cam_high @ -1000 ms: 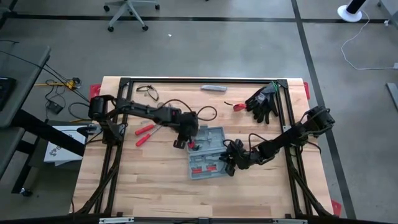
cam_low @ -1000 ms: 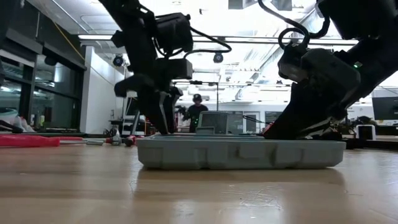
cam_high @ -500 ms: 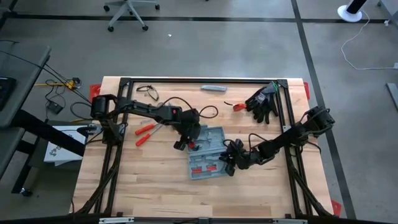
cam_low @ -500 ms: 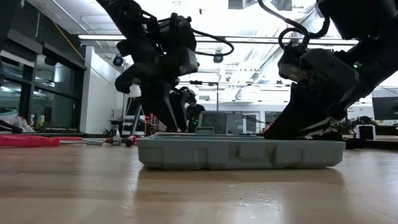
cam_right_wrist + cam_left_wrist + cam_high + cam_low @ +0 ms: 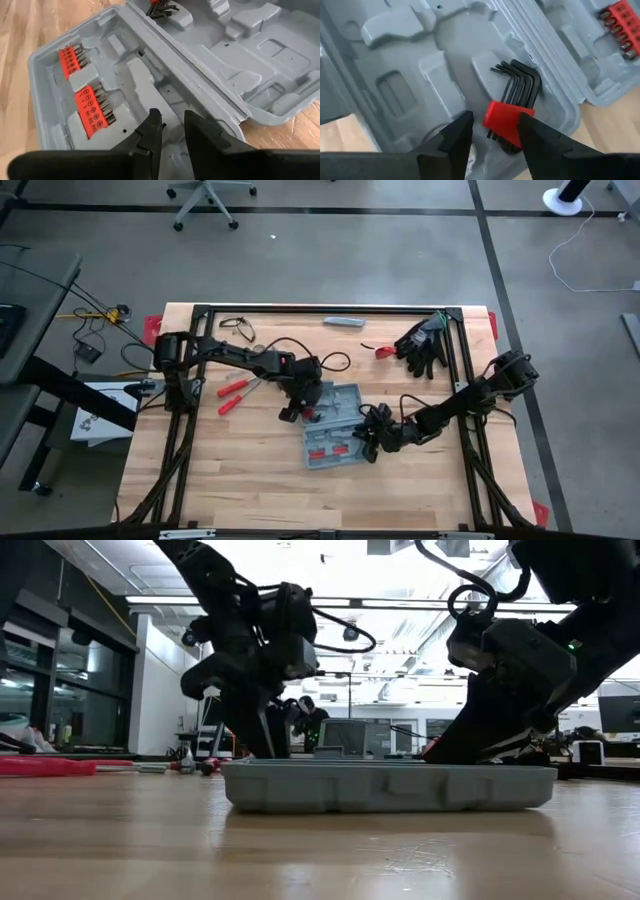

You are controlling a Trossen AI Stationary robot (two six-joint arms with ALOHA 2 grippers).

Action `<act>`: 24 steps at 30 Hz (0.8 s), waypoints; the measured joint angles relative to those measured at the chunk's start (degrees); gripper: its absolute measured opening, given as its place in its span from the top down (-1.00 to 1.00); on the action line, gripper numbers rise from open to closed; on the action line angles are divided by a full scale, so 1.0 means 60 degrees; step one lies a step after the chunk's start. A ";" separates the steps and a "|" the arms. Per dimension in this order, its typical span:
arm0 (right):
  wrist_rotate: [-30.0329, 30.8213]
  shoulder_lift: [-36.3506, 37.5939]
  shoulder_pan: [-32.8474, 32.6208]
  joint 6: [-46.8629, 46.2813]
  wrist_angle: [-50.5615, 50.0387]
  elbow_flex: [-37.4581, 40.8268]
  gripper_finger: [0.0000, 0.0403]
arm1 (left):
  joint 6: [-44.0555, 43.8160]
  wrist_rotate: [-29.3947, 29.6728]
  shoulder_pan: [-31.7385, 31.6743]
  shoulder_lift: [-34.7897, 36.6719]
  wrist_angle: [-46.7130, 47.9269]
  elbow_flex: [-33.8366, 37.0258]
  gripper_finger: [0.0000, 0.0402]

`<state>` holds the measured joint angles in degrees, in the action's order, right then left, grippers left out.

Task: Prefit tool cases

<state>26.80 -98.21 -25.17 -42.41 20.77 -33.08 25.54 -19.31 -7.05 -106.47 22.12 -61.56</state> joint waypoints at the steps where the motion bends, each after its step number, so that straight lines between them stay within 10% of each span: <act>1: -0.0014 0.0003 0.0000 -0.0004 -0.0005 -0.0001 0.61 | -0.0015 -0.0067 0.0030 -0.0063 0.0009 -0.0014 0.24; 14: -0.0045 0.0006 0.0004 -0.0010 -0.0060 -0.0007 0.61 | -0.0968 -0.1494 0.0182 -0.0088 0.0118 0.0015 0.27; 24: -0.0047 0.0008 0.0004 -0.0004 -0.0065 -0.0009 0.61 | -0.1170 -0.2091 0.0479 -0.0088 0.0162 0.0015 0.90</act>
<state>26.51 -98.16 -25.15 -42.44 20.38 -33.14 18.52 -31.86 -4.18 -107.00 23.09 -61.47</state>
